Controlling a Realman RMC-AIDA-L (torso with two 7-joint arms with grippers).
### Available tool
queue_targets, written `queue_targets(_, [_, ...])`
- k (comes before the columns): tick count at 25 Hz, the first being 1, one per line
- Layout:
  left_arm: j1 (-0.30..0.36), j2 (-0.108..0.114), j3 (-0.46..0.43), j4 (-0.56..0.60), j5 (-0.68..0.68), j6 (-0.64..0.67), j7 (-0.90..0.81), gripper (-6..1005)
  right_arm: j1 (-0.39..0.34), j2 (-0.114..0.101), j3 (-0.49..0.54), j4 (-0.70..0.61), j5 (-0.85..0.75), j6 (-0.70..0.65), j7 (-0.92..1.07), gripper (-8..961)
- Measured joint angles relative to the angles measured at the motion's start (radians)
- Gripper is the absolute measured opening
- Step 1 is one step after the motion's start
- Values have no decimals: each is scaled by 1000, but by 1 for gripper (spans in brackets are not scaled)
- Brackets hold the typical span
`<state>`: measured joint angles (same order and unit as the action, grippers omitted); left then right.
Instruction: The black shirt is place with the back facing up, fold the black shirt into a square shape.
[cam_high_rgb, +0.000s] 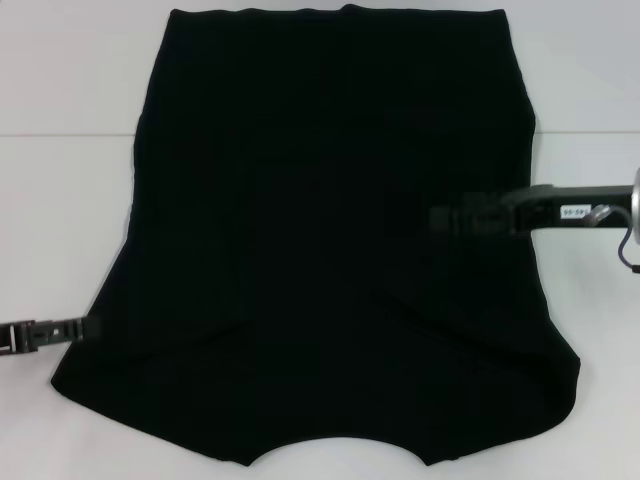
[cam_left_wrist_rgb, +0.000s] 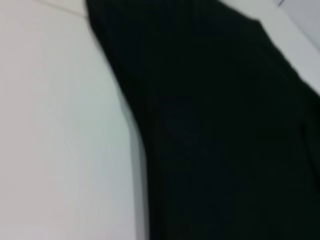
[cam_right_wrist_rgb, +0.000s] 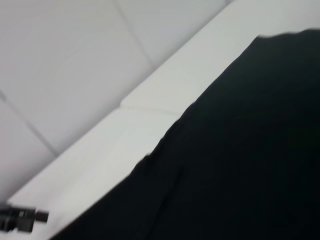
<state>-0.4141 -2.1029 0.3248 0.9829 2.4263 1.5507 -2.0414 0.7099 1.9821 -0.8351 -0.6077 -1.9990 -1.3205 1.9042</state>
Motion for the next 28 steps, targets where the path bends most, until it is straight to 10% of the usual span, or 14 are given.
queue_targets(28, [-31,2,54,-29,130,7,39,949,25,-1,-45,-11,6,-8,-27,924])
